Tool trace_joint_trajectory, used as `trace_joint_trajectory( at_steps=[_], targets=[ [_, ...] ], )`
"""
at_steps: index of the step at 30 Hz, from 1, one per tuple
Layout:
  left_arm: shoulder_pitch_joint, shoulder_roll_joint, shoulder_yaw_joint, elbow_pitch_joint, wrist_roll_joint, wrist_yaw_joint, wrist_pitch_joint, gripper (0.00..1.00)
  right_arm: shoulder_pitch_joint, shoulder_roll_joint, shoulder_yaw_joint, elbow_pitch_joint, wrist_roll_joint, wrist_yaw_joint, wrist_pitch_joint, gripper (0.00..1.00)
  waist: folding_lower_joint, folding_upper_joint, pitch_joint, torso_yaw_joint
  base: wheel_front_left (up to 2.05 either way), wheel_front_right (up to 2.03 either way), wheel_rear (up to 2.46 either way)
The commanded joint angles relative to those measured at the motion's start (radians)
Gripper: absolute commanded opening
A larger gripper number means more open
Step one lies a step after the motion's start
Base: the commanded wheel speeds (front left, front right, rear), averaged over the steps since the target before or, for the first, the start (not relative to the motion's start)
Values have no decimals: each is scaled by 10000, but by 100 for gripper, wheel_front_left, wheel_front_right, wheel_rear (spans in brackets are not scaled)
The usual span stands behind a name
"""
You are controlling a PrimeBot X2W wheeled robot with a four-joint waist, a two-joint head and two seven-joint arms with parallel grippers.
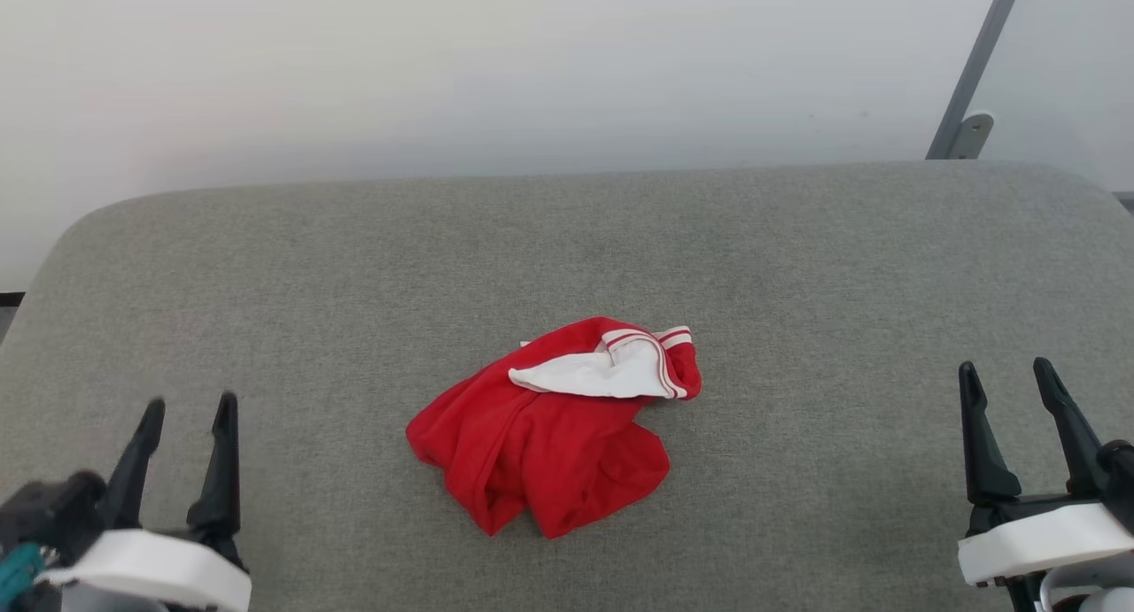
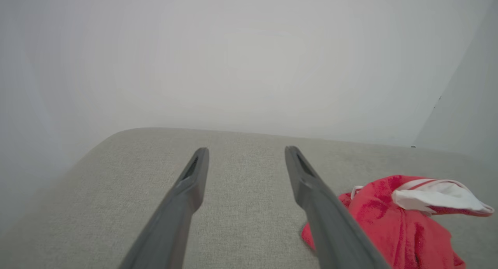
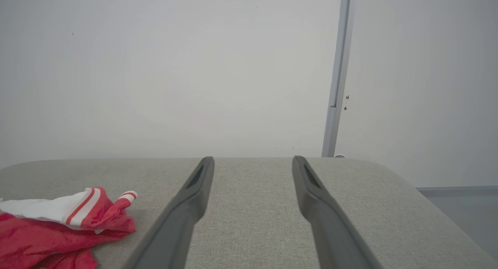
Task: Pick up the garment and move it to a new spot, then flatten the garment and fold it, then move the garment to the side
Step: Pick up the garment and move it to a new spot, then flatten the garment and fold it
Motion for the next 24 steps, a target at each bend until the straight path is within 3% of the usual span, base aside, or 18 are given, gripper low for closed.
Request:
trace_joint_trajectory(
  at_steps=[1, 15, 24],
  targets=[
    [228, -59, 119, 55, 58, -65, -93, 100, 103, 38, -39, 23, -57, -3, -45, 100, 0, 0, -17, 32, 0, 0, 0],
    [1316, -1295, 1664, 153, 862, -898, -91, 100, 258, 67, -86, 24, -98, -3, -45, 100, 0, 0, -68, 275, 0, 0, 0],
    [1159, -1677, 2026, 245, 1193, -1238, -93, 100, 240, 129, 111, 93, -49, -3, -45, 100, 0, 0, -55, 472, 0, 0, 0]
  ],
)
